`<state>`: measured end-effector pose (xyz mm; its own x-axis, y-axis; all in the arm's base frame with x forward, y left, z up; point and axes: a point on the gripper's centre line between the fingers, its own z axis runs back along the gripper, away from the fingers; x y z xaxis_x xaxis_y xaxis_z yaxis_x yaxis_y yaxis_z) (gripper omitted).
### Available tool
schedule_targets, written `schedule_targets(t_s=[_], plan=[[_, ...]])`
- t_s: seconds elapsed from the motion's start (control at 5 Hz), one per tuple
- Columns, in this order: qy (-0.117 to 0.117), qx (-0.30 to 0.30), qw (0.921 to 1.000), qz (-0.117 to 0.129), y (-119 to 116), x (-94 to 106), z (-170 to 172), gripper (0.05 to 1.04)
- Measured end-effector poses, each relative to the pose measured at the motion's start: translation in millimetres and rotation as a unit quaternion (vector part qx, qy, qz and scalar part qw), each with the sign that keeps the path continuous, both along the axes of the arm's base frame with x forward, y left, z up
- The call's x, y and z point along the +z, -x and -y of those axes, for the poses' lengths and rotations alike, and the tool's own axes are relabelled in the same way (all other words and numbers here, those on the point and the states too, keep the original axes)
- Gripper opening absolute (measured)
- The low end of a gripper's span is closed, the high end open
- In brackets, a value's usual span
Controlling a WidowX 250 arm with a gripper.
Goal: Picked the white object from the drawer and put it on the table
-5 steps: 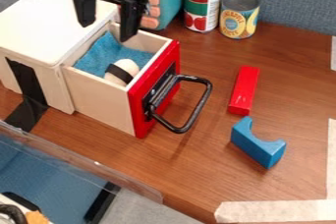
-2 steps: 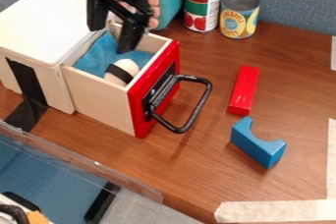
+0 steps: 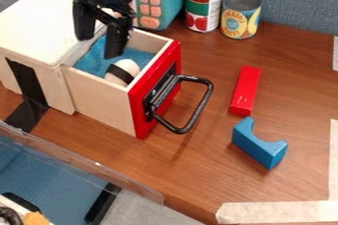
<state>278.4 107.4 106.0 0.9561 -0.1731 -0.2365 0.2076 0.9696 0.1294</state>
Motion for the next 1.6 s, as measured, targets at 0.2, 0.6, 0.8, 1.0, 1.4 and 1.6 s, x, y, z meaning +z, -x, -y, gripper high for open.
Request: schedule_targets(t_s=[0.2,0.6,0.8,1.0,1.4,1.6], plan=[[0.024,-0.014,0.9996,0.009,0,-4.1,-1,1.000],[0.036,-0.029,0.9988,0.014,8,-11.9,7,0.999],[0.040,-0.035,0.9985,0.014,9,-15.8,11,0.999],[0.039,-0.031,0.9986,0.019,6,-18.5,11,0.999],[0.050,-0.024,0.9983,0.021,2,-29.3,14,0.999],[0.061,-0.024,0.9976,0.022,1,-30.6,17,0.999]])
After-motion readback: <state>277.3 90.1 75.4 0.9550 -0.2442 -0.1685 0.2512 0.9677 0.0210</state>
